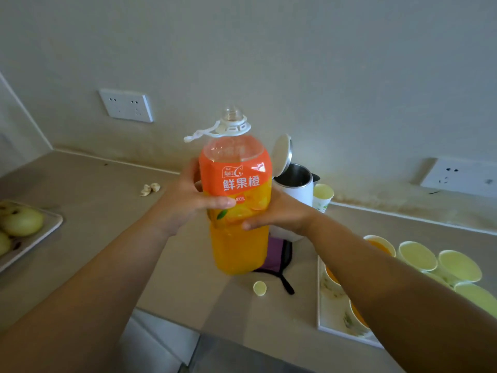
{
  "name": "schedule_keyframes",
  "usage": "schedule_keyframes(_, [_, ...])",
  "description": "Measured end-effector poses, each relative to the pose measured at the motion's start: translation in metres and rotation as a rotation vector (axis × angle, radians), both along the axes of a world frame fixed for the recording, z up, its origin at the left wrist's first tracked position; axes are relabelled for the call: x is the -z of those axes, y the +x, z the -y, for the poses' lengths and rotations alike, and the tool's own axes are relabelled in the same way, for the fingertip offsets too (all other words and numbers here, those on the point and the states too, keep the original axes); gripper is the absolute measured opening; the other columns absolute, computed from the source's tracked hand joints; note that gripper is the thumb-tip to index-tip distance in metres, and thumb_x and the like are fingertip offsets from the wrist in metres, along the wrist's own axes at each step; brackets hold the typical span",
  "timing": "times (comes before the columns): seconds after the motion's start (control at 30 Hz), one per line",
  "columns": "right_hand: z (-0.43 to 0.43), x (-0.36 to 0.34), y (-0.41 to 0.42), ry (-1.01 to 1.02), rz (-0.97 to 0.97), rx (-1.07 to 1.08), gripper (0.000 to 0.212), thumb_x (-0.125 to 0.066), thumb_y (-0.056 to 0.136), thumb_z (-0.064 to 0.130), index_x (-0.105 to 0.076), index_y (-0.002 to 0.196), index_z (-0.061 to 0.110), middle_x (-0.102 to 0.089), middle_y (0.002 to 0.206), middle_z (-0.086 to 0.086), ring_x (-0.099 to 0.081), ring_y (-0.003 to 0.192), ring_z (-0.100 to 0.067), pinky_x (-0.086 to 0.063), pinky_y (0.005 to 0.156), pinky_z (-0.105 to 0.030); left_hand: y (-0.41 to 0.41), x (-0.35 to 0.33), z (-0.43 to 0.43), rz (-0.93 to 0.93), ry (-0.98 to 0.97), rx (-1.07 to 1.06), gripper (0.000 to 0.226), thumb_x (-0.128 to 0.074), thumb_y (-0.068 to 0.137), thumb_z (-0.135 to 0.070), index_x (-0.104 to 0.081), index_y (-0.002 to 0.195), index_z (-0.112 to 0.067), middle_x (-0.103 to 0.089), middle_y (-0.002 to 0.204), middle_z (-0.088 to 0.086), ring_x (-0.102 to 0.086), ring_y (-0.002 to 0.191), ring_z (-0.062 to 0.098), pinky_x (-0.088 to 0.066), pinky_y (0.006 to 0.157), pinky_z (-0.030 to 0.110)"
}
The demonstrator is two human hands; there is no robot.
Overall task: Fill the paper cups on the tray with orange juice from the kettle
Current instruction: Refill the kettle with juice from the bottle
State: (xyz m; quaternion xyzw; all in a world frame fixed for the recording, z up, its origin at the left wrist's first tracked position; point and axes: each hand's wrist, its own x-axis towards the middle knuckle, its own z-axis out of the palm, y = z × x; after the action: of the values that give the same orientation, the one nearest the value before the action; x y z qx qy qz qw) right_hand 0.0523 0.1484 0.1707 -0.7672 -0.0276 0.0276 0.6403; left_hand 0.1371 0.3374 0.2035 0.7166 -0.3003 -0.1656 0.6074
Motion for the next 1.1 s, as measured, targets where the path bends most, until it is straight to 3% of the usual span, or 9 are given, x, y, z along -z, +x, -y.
schedule_keyframes(0.17, [0.028,-0.009,-0.044,-0.048,-0.012,0.043,0.112,-0.079,0.062,0.001,-0.012,0.148,0.023,-0.050,0.136,-0.005,-0.056,0.120,-0.014,-0.054,0.087,-0.030,-0.023,-0.005,0.028,-0.033,-0.083,0.169,0.099,-0.087,0.038,-0.031,-0.049,0.129,-0.018,-0.064,0.120,0.007,-0.061,0.110,0.025,-0.053,0.083,0.038])
schedule_keyframes(0.37, [0.050,-0.022,-0.089,-0.070,0.120,0.319,0.104,-0.079,0.055,0.001,-0.025,0.141,0.020,-0.053,0.130,-0.010,-0.058,0.116,-0.018,-0.054,0.088,-0.033,-0.044,-0.016,0.069,-0.084,-0.145,0.355,0.104,-0.092,0.035,-0.039,-0.048,0.127,-0.022,-0.067,0.113,0.000,-0.064,0.107,0.019,-0.052,0.079,0.030])
schedule_keyframes(0.53, [0.076,-0.047,-0.115,-0.171,0.108,0.398,0.109,-0.084,0.050,0.014,-0.025,0.140,0.024,-0.054,0.129,-0.008,-0.057,0.117,-0.023,-0.054,0.089,-0.041,-0.046,-0.043,0.091,-0.096,-0.281,0.354,0.120,-0.088,0.041,-0.057,-0.026,0.143,-0.040,-0.040,0.146,-0.008,-0.049,0.126,0.012,-0.047,0.096,0.041])
schedule_keyframes(0.6, [0.085,-0.054,-0.122,-0.241,0.078,0.426,0.103,-0.083,0.052,0.015,-0.026,0.137,0.027,-0.053,0.127,-0.002,-0.056,0.117,-0.021,-0.054,0.088,-0.039,-0.045,-0.052,0.097,-0.007,-0.241,0.330,0.102,-0.080,0.061,-0.052,-0.025,0.145,-0.039,-0.036,0.149,-0.010,-0.040,0.134,0.011,-0.035,0.109,0.046])
schedule_keyframes(0.67, [0.094,-0.058,-0.128,-0.294,0.053,0.448,0.101,-0.083,0.053,0.017,-0.025,0.135,0.031,-0.051,0.126,0.002,-0.055,0.116,-0.019,-0.054,0.087,-0.037,-0.046,-0.054,0.106,0.093,-0.213,0.291,0.061,-0.068,0.079,-0.037,-0.046,0.135,-0.033,-0.047,0.140,-0.013,-0.044,0.131,0.008,-0.034,0.111,0.042])
schedule_keyframes(0.8, [0.109,-0.062,-0.136,-0.387,0.008,0.511,0.104,-0.085,0.056,0.020,-0.023,0.138,0.031,-0.049,0.125,0.007,-0.053,0.115,-0.016,-0.053,0.085,-0.032,-0.047,-0.048,0.116,0.476,-0.157,0.073,0.008,-0.059,0.090,-0.029,-0.062,0.096,-0.034,-0.060,0.117,-0.012,-0.056,0.103,0.002,-0.041,0.094,0.015])
schedule_keyframes(0.87, [0.117,-0.065,-0.135,-0.446,-0.019,0.541,0.105,-0.087,0.060,0.012,-0.022,0.140,0.028,-0.048,0.124,0.006,-0.052,0.115,-0.017,-0.052,0.089,-0.036,-0.051,-0.046,0.120,0.738,-0.175,0.023,0.020,-0.054,0.088,-0.032,-0.064,0.100,-0.019,-0.057,0.107,-0.011,-0.053,0.103,0.002,-0.038,0.094,0.013])
schedule_keyframes(0.97, [0.127,-0.070,-0.130,-0.517,-0.073,0.544,0.107,-0.086,0.062,0.006,-0.019,0.143,0.025,-0.047,0.124,0.003,-0.051,0.115,-0.019,-0.052,0.087,-0.035,-0.070,-0.045,0.131,0.839,-0.164,0.033,0.042,-0.047,0.086,-0.036,-0.063,0.112,-0.007,-0.056,0.105,-0.004,-0.051,0.099,0.004,-0.033,0.087,0.003])
schedule_keyframes(1.1, [0.139,-0.075,-0.120,-0.638,-0.140,0.526,0.110,-0.084,0.063,0.003,-0.014,0.145,0.024,-0.045,0.123,0.002,-0.052,0.111,-0.019,-0.050,0.072,-0.018,-0.098,-0.038,0.152,0.827,0.004,-0.042,0.057,-0.056,0.087,-0.037,-0.046,0.137,-0.011,-0.049,0.130,0.010,-0.045,0.117,0.022,-0.033,0.091,0.022])
